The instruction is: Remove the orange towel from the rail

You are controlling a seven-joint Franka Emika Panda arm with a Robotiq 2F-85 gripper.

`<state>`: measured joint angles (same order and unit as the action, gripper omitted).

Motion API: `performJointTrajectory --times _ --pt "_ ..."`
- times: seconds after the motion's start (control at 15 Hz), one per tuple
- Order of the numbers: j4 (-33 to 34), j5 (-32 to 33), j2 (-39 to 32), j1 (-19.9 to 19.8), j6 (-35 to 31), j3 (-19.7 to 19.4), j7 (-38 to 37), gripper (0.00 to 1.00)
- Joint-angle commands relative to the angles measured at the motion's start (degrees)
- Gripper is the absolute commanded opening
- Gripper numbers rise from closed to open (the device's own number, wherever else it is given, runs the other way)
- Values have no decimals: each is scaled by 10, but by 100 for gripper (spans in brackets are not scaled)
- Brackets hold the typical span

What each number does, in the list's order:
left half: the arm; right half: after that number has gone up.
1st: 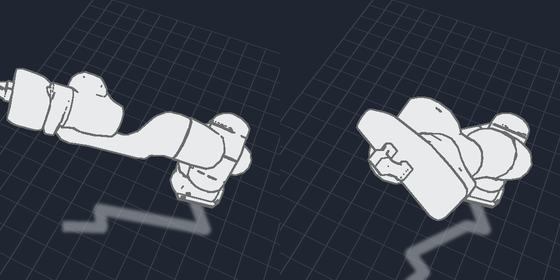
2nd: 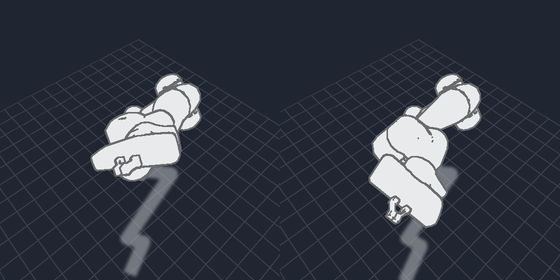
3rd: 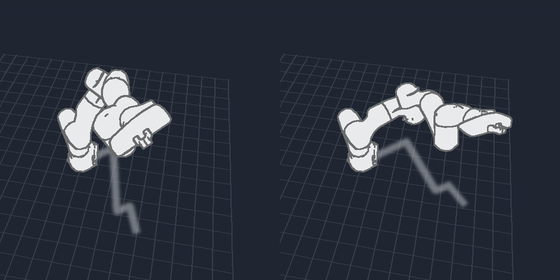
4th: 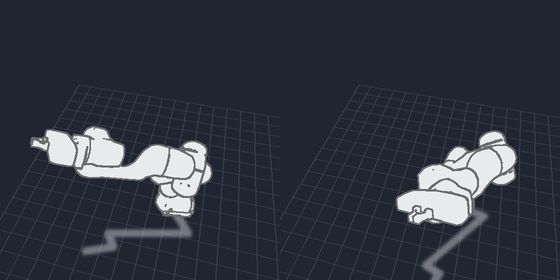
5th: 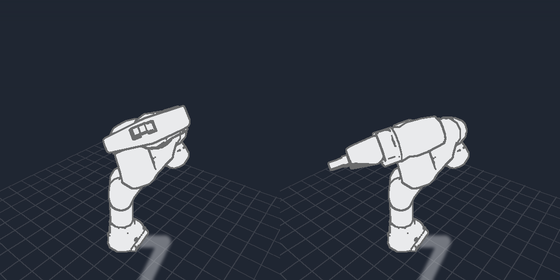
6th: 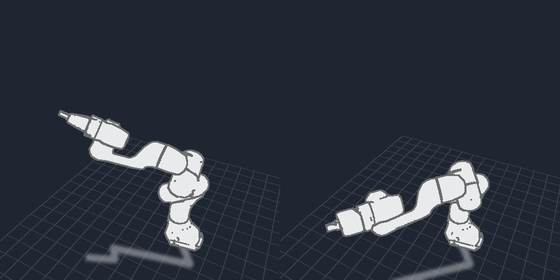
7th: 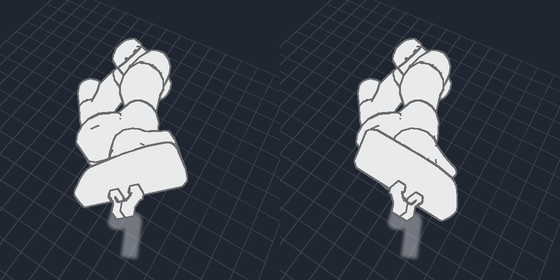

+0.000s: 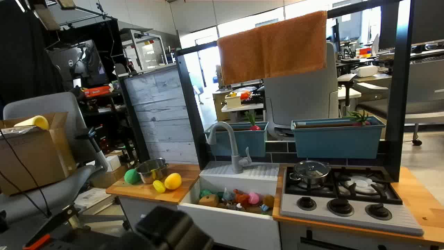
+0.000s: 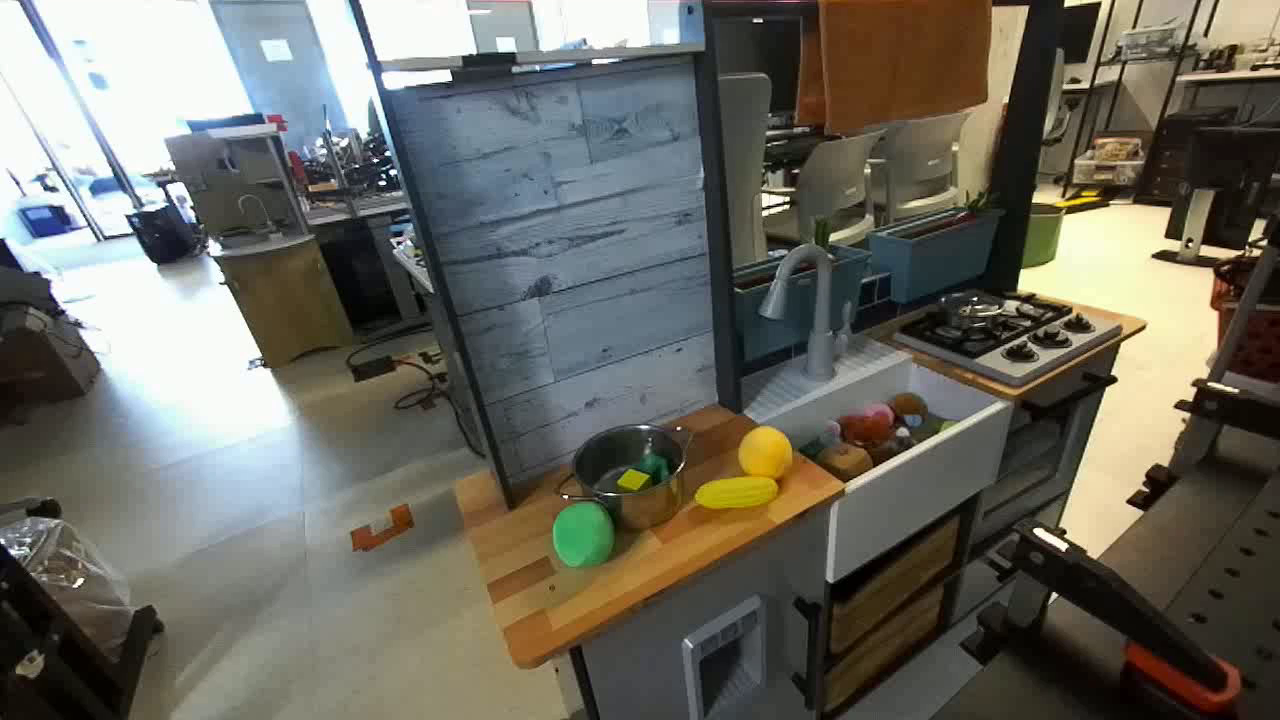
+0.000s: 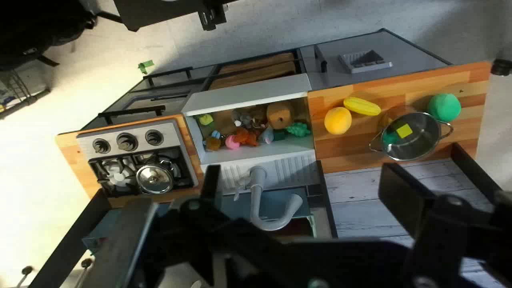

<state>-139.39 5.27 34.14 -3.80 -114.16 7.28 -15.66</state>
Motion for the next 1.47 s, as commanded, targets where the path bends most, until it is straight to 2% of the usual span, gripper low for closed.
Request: performJointTrajectory --times 0.0,0.6,0.67,0.8,1.07,1.4 --pt "2 3 -1 6 1 -5 -3 100" --pt "2 3 -1 6 1 -5 -3 100" --pt "0 2 -4 6 -15 -7 -3 100" --pt "7 5 -26 1 -57 -9 -4 100" --pt "36 1 -98 -12 -207 -21 -23 100" --pt "131 -16 -228 -39 -365 -41 -81 100"
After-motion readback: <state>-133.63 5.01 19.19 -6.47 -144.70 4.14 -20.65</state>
